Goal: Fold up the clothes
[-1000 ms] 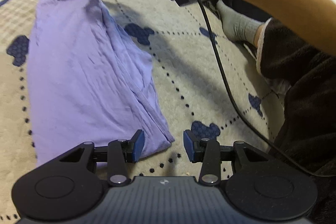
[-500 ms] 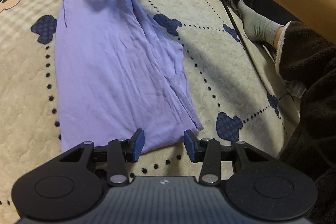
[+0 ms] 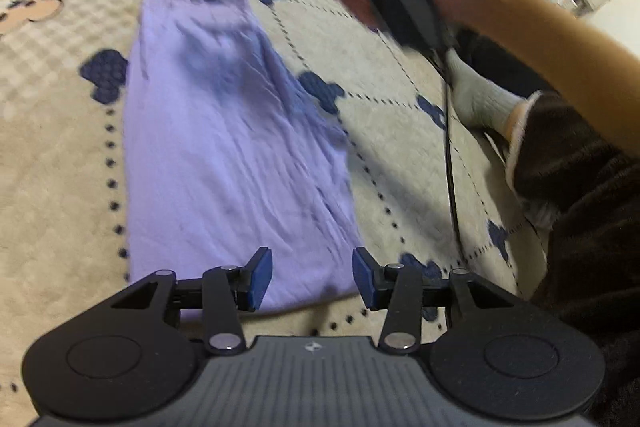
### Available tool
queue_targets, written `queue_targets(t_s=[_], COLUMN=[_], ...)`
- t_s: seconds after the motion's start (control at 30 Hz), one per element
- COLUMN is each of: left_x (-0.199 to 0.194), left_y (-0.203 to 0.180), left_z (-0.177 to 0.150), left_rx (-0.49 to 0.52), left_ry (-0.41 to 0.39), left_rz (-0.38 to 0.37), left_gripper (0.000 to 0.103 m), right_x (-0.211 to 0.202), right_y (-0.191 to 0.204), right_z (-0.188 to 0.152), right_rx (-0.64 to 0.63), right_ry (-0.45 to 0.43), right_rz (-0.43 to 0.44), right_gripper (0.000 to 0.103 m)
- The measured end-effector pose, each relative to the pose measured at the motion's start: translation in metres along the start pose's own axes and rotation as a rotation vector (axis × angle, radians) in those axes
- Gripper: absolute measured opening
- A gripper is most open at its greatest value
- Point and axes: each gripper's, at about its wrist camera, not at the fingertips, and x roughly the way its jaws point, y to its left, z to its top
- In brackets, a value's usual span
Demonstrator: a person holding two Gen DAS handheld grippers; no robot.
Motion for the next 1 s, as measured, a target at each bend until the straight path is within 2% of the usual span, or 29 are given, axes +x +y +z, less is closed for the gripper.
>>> queue_targets(t_s=[0.13,0.2,0.27,0.4,0.5,0.57,0.67,0.73,0.83,1.0], left_x=[0.001,0.004,0.004,0.003,-0.001,-0.004,-0.002,0.005,0.015,0.021], left_y=[0.006,0.009,0.010,0.008,0.005,0.003,-0.004,-0.010,-0.018,-0.025], left_z=[-0.004,-0.005,-0.008,-0.008,-0.006,-0.004,-0.001,-0.001,-0.004,-0.010], left_rx=[-0.004,-0.006,0.001,0.006,0.006,0.001,0.000,0.012,0.046,0.095], left_ry=[0.020,0.037,0.035,0.035,0.012,-0.008,-0.022,-0.003,0.034,0.048], left_rz=[0.085,0.100,0.104,0.119,0.098,0.071,0.021,-0.002,0.015,0.040], left_gripper=[0.045,0.044,0.044,0.044,0.044,0.045,0.045,0.045,0.045,0.045], right_x=[-0.006,-0.007,-0.008,-0.019,-0.038,-0.049,-0.062,-0.064,-0.059,-0.075], right_y=[0.024,0.031,0.033,0.024,0.027,0.031,0.039,0.038,0.027,0.014], right_z=[-0.038,-0.056,-0.076,-0.095,-0.100,-0.102,-0.114,-0.123,-0.143,-0.151], right_rx=[-0.045,-0.047,-0.065,-0.072,-0.062,-0.065,-0.091,-0.091,-0.081,0.004], right_ry=[0.064,0.088,0.119,0.110,0.092,0.087,0.117,0.141,0.191,0.162], right_rz=[0.049,0.068,0.048,-0.011,-0.021,-0.017,-0.015,-0.021,-0.064,-0.061], right_gripper=[0.019,0.019,0.019,0.016,0.022,0.022,0.022,0.021,0.019,0.023])
